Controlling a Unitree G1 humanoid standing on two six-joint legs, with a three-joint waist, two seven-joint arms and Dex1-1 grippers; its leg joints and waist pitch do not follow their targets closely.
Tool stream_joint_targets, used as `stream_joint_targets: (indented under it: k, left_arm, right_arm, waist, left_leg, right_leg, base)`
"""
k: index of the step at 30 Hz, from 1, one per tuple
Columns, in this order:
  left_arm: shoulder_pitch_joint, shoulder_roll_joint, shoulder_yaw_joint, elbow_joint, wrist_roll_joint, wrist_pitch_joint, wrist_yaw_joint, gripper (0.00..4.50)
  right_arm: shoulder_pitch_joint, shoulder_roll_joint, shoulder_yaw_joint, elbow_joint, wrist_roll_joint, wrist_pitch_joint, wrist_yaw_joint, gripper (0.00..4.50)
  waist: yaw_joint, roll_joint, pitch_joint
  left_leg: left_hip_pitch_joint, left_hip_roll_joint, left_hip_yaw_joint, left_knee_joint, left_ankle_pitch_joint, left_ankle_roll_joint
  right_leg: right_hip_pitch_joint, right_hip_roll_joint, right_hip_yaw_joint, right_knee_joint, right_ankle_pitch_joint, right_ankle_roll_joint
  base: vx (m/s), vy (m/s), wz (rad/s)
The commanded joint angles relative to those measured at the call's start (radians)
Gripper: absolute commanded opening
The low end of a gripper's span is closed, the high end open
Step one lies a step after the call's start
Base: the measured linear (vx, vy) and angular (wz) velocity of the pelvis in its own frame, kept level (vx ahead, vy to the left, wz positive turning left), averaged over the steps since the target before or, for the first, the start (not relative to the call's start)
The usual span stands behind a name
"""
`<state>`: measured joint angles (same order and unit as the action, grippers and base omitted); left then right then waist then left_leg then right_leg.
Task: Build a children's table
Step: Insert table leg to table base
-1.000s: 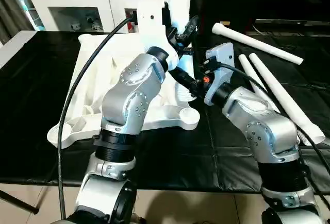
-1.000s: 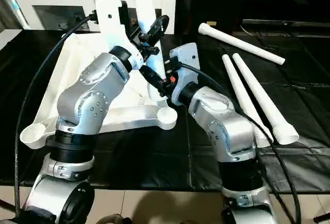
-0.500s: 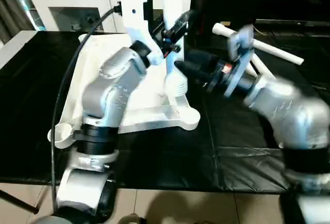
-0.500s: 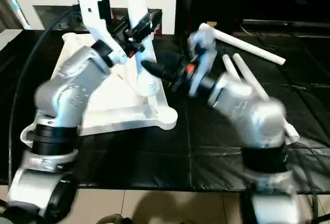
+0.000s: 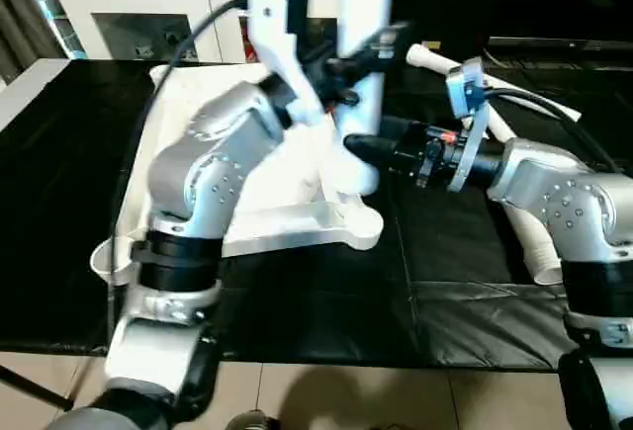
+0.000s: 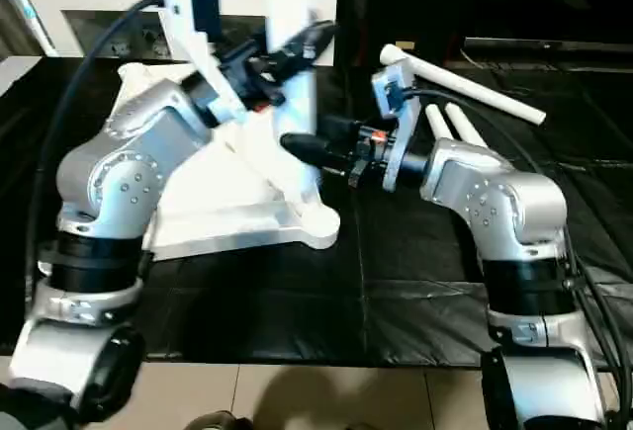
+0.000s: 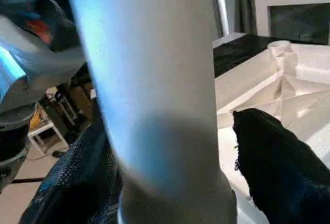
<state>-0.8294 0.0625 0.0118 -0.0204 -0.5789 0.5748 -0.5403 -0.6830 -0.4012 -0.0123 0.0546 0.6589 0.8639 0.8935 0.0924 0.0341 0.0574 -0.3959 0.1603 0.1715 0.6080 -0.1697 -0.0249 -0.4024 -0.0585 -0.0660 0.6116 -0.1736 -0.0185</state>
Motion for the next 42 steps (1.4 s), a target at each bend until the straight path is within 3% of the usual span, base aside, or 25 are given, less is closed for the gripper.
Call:
stream_joint_targets:
  k: [1, 5, 6, 10, 23, 24, 25, 33, 41, 42]
  left_arm:
    - [-0.014, -0.003, 0.001, -0.023, -0.022, 0.018, -0.009, 1.9]
    - [-0.002, -0.016, -0.008, -0.052, -0.064, 0.061, -0.025, 1.9]
    - [-0.002, -0.016, -0.008, -0.052, -0.064, 0.061, -0.026, 1.9]
    - [-0.001, -0.011, -0.01, -0.048, -0.064, 0.062, -0.03, 1.9]
    - [-0.02, -0.001, 0.012, -0.016, -0.055, 0.056, -0.007, 1.88]
    - [-0.024, -0.004, 0.02, -0.011, -0.061, 0.058, 0.0, 2.44]
    - [-0.03, -0.007, 0.03, -0.004, -0.065, 0.058, 0.009, 2.58]
    - [-0.064, -0.006, 0.059, 0.033, -0.052, 0.031, 0.037, 3.02]
    - [-0.057, -0.006, 0.037, 0.059, -0.032, 0.05, 0.049, 2.6]
    - [-0.058, -0.007, 0.04, 0.063, -0.032, 0.05, 0.05, 2.27]
  right_arm:
    - [-0.022, -0.006, 0.01, 0.006, 0.008, 0.007, 0.019, 3.63]
    - [-0.03, -0.001, 0.021, 0.022, 0.001, 0.001, 0.047, 3.63]
    - [-0.031, -0.001, 0.021, 0.022, 0.001, 0.001, 0.047, 3.33]
    - [-0.036, -0.001, 0.021, 0.032, 0.001, -0.006, 0.053, 2.92]
    - [-0.012, 0.003, 0.036, 0.019, -0.008, -0.016, 0.066, 2.31]
    - [-0.009, 0.004, 0.037, 0.018, -0.009, -0.016, 0.065, 2.27]
    - [-0.006, 0.006, 0.038, 0.016, -0.009, -0.017, 0.064, 2.24]
    - [0.019, 0.003, 0.061, -0.004, -0.023, -0.028, 0.063, 2.04]
    - [0.017, -0.006, 0.076, -0.016, -0.044, -0.043, 0.068, 2.02]
    - [0.015, -0.008, 0.077, -0.016, -0.046, -0.044, 0.07, 2.02]
  waist:
    - [0.004, -0.026, -0.077]
    - [0.004, -0.025, -0.077]
    - [0.004, -0.026, -0.077]
    - [0.004, -0.027, -0.077]
    - [0.004, -0.026, -0.078]
    - [0.004, -0.026, -0.078]
    - [0.004, -0.026, -0.078]
    - [0.006, -0.024, -0.079]
    - [0.006, -0.024, -0.079]
    - [0.007, -0.023, -0.079]
  left_leg:
    - [0.015, 0.057, -0.017, -0.052, -0.103, 0.057]
    - [0.015, 0.059, -0.018, -0.052, -0.102, 0.056]
    - [0.016, 0.058, -0.018, -0.052, -0.103, 0.056]
    - [0.015, 0.057, -0.018, -0.052, -0.1, 0.057]
    - [0.015, 0.059, -0.019, -0.052, -0.096, 0.054]
    - [0.015, 0.058, -0.019, -0.052, -0.095, 0.054]
    - [0.015, 0.057, -0.018, -0.051, -0.097, 0.056]
    - [0.015, 0.058, -0.02, -0.051, -0.092, 0.057]
    - [0.015, 0.058, -0.02, -0.05, -0.096, 0.057]
    - [0.015, 0.058, -0.02, -0.05, -0.092, 0.057]
  right_leg:
    - [0.058, -0.084, 0.046, -0.075, -0.248, -0.175]
    - [0.057, -0.084, 0.046, -0.075, -0.248, -0.173]
    - [0.056, -0.083, 0.046, -0.075, -0.249, -0.173]
    - [0.057, -0.083, 0.046, -0.077, -0.257, -0.165]
    - [0.057, -0.083, 0.046, -0.074, -0.236, -0.166]
    - [0.058, -0.083, 0.046, -0.073, -0.233, -0.167]
    - [0.058, -0.083, 0.046, -0.074, -0.235, -0.168]
    - [0.058, -0.083, 0.045, -0.073, -0.221, -0.171]
    - [0.059, -0.083, 0.045, -0.072, -0.212, -0.178]
    - [0.059, -0.084, 0.046, -0.072, -0.21, -0.179]
  base:
    - [0.0, 0.0, 0.0]
    - [0.0, 0.0, 0.0]
    - [0.0, 0.0, 0.0]
    - [0.0, 0.0, 0.0]
    - [0.0, 0.0, 0.0]
    - [0.0, 0.0, 0.0]
    - [0.0, 0.0, 0.0]
    - [0.0, 0.0, 0.0]
    - [0.0, 0.0, 0.0]
    - [0.0, 0.0, 0.0]
